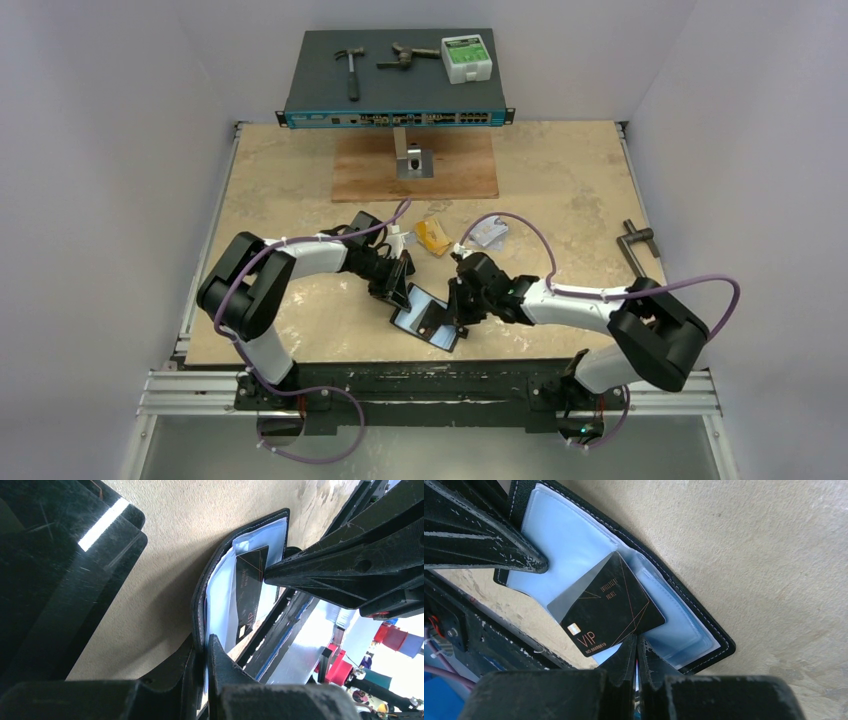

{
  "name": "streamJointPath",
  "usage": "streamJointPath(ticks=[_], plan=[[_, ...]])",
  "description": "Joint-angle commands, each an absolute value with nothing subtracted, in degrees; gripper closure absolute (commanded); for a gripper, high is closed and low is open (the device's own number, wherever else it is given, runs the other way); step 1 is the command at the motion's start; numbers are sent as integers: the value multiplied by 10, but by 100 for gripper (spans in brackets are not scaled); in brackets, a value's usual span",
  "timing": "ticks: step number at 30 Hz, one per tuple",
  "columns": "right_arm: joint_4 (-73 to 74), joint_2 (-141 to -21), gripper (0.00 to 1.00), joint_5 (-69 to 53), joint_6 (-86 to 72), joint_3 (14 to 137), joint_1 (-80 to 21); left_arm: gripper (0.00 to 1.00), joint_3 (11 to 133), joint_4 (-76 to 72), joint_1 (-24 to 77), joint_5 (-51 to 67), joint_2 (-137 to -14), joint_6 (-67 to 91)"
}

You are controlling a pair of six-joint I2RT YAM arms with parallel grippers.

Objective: Put the credit cards into the card holder
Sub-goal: Insert the credit card into the card holder.

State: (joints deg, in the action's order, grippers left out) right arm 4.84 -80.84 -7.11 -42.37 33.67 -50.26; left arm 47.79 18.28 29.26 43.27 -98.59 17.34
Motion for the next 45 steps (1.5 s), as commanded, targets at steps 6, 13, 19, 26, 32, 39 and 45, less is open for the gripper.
streamJointPath(ticks=[6,13,19,26,32,39,45], plan=[[37,-824,100,-70,-406,369,-507,91,499,183,287,441,-984,165],[30,-833,100,-74,-404,378,-509,88,499,182,286,446,-983,168],[22,-850,100,-78,-401,389,-512,83,499,180,286,455,-982,173],[17,-862,100,-80,-395,401,-512,78,498,178,285,465,-985,177],[16,-873,100,-81,-388,415,-514,76,498,175,285,470,-986,181],[10,-895,100,-86,-380,434,-517,76,499,176,284,471,-988,181],[3,-910,100,-94,-372,454,-520,76,498,176,285,469,-988,181]])
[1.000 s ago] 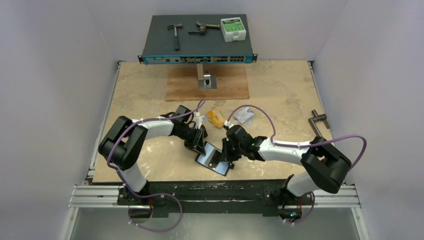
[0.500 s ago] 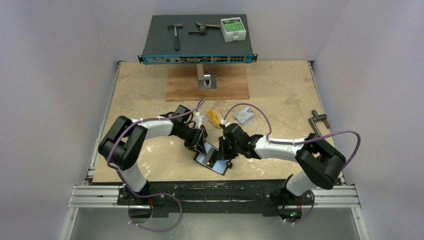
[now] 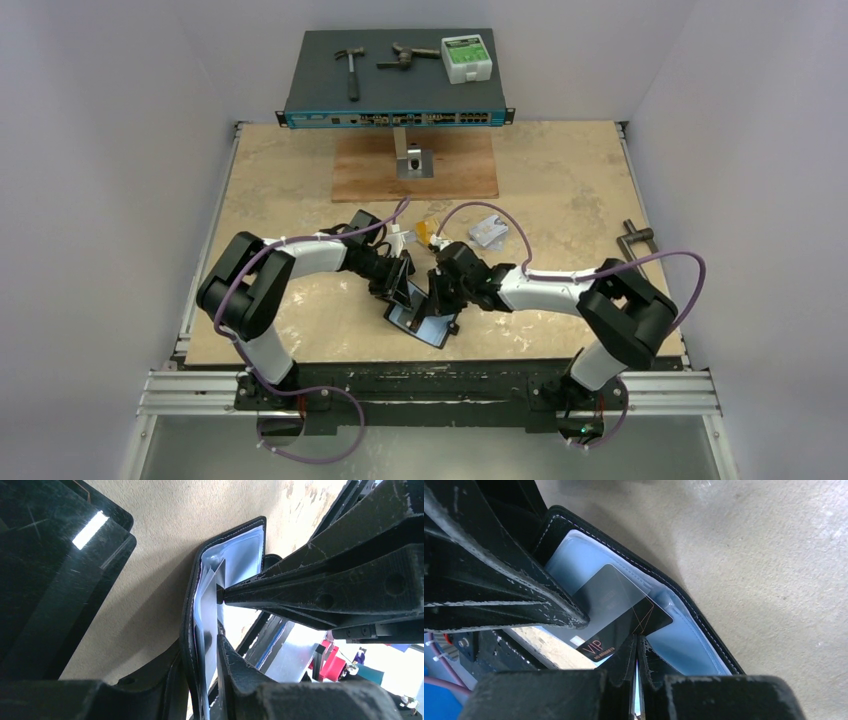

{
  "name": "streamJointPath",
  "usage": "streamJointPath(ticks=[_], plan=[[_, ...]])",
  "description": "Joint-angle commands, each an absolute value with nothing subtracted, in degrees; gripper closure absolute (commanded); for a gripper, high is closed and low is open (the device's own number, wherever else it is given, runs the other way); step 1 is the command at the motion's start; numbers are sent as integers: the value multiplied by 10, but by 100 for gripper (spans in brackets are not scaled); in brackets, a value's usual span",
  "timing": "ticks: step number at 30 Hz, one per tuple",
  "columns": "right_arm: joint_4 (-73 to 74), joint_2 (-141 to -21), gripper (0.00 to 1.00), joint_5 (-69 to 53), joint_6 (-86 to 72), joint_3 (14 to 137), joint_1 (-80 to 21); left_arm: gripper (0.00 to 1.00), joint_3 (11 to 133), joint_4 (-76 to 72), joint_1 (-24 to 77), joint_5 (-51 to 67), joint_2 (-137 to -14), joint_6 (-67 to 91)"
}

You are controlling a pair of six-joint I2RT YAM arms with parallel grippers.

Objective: Put the credit cards into the card holder
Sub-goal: Insert the credit card into the card holder.

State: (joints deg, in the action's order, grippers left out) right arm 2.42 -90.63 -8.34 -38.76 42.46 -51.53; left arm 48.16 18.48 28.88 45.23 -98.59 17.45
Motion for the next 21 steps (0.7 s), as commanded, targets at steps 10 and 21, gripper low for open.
streamJointPath(ticks=[10,21], plan=[[-6,-901,100,-105,-370,457,-521,76,501,183,285,463,-988,178],[-6,-854,100,-104,-380,390,-521,87,511,210,273,438,-1003,166]])
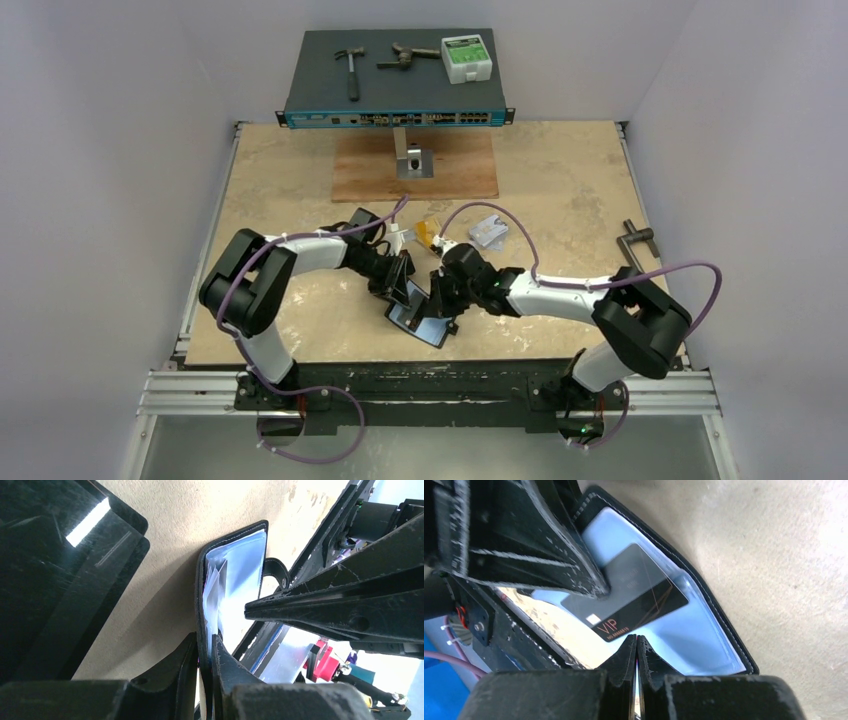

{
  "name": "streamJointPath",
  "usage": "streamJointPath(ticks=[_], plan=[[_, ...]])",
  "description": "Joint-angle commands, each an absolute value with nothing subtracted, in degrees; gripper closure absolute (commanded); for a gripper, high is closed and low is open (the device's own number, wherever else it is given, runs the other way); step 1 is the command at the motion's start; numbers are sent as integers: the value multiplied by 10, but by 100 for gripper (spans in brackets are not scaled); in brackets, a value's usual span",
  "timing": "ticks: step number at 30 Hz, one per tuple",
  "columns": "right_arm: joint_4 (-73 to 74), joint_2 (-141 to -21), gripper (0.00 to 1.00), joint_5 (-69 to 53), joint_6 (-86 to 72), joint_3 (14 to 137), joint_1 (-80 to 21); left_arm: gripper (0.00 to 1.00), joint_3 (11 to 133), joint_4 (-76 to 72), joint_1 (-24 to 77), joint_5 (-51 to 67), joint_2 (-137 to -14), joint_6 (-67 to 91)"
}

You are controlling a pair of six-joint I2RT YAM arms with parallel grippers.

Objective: Put the credit cards into the card holder
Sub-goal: Insert the credit card into the card holder.

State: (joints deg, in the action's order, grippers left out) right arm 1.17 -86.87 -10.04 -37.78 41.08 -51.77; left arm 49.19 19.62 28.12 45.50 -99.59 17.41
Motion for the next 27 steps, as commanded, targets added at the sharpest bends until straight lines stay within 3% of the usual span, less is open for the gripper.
streamJointPath(ticks=[1,8,14,27], plan=[[-9,-854,100,-105,-381,387,-521,87,510,211,272,433,-1002,165],[-18,-880,100,-107,-372,398,-521,81,507,215,267,424,-1007,169],[-23,-896,100,-105,-371,404,-521,80,504,193,237,512,-1055,195],[-21,-915,100,-93,-368,425,-521,76,452,83,214,581,-1050,247]])
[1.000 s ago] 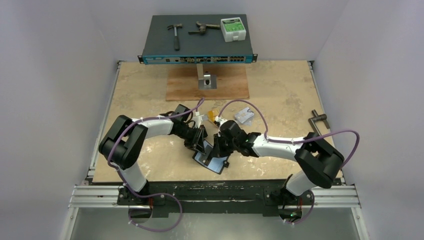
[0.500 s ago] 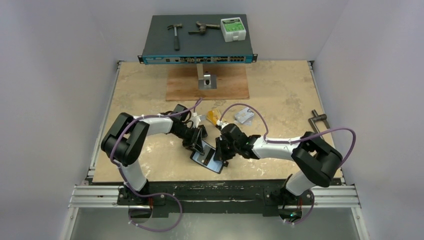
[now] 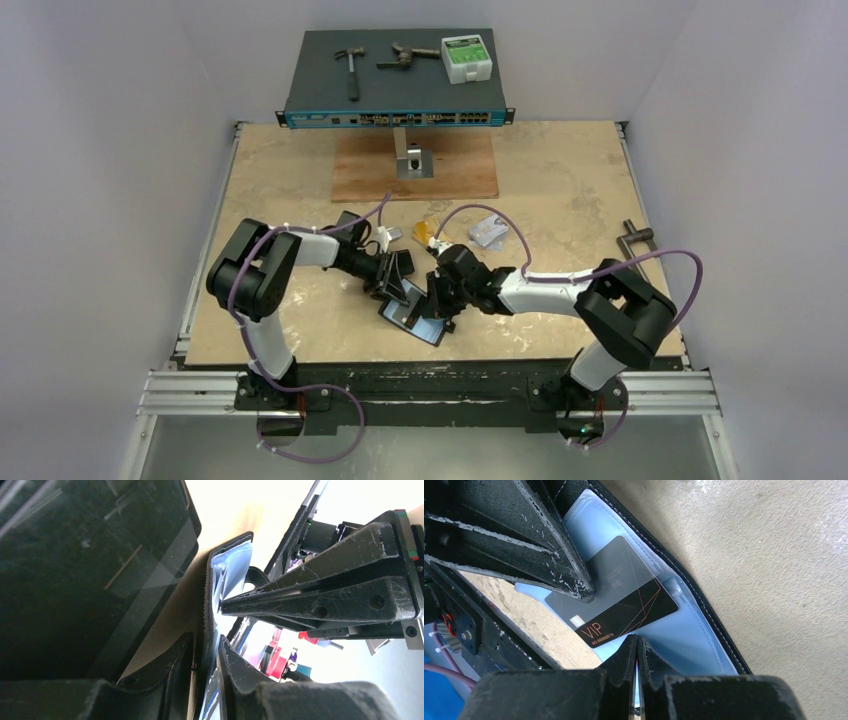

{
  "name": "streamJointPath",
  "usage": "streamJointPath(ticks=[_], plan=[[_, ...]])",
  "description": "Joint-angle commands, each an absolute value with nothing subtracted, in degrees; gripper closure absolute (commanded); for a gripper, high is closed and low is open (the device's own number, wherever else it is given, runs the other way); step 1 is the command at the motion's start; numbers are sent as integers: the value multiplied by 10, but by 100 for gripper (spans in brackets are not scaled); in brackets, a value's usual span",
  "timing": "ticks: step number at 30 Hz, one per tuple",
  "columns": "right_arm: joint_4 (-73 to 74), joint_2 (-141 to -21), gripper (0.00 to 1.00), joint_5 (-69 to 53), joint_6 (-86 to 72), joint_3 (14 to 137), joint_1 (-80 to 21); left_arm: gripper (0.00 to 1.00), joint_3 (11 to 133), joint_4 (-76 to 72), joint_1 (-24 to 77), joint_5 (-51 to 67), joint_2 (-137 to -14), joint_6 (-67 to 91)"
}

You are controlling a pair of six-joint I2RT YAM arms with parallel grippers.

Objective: Put the credit cards into the card holder
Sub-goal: Insert the credit card into the card holder.

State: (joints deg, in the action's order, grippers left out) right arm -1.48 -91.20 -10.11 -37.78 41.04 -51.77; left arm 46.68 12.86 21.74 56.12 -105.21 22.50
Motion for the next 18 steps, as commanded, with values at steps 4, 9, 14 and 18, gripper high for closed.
streamJointPath(ticks=[4,9,14,18], plan=[[-31,-925,100,-97,-367,431,-521,70,441,71,215,574,-1025,247],[-40,-941,100,-101,-361,445,-521,65,429,72,220,529,-984,236],[-39,-939,100,-100,-357,444,-521,61,457,152,224,473,-932,172],[-31,-933,100,-91,-352,425,-521,60,488,245,222,430,-910,112]])
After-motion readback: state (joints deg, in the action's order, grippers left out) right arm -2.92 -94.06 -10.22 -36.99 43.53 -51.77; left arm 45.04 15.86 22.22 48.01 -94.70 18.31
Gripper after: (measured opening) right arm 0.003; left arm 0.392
